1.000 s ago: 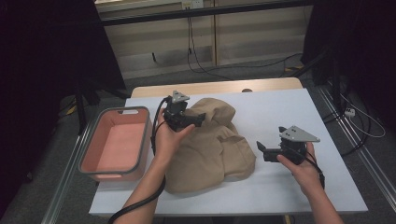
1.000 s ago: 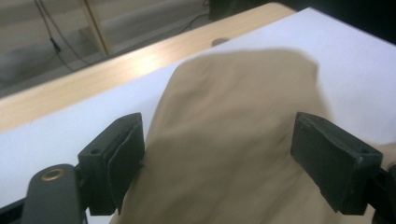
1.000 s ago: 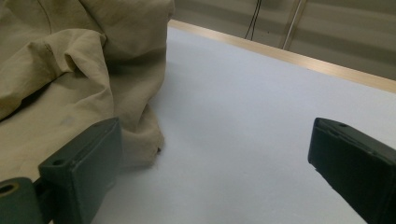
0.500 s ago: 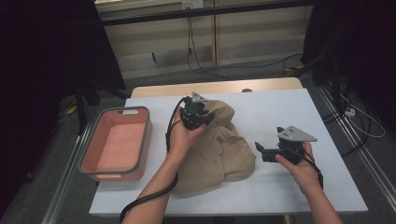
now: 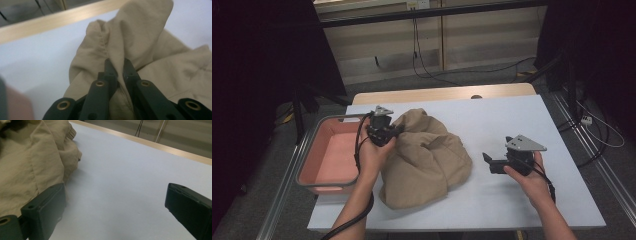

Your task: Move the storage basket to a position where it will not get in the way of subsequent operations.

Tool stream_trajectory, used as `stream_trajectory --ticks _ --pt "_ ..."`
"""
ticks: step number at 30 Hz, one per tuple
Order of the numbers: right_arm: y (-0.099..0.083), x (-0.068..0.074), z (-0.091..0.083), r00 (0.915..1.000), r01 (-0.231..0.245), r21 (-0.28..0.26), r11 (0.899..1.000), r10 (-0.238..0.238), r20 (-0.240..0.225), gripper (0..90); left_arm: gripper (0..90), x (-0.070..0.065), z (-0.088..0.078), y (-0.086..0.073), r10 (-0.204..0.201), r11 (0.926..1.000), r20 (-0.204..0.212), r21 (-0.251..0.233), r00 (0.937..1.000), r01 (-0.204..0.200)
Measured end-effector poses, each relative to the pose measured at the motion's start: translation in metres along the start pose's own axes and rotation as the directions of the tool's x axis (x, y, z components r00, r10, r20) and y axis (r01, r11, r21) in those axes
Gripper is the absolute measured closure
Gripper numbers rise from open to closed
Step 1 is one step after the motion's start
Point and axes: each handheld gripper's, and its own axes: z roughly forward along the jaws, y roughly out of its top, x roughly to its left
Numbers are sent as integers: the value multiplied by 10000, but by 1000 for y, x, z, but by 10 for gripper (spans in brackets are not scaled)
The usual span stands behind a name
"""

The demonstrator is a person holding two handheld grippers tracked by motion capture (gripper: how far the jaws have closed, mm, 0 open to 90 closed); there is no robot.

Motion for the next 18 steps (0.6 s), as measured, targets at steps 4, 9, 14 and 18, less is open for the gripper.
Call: stream_trajectory --ticks 4,9,14,18 --pt "3 7 7 9998 120 90 9999 -118 -143 32 852 7 4 -21 -29 9985 -150 547 9999 37" --pt "3 12 12 9994 269 183 9995 -265 -229 32 852 6 20 -50 49 9933 -116 1159 9999 -35" --pt "4 14 16 9994 293 250 9993 -288 -186 35 852 0 26 -53 278 9908 -202 1329 9994 -249" --pt "6 17 22 9997 245 223 9995 -245 1 39 853 0 29 -57 205 9910 -118 1325 9997 -188"
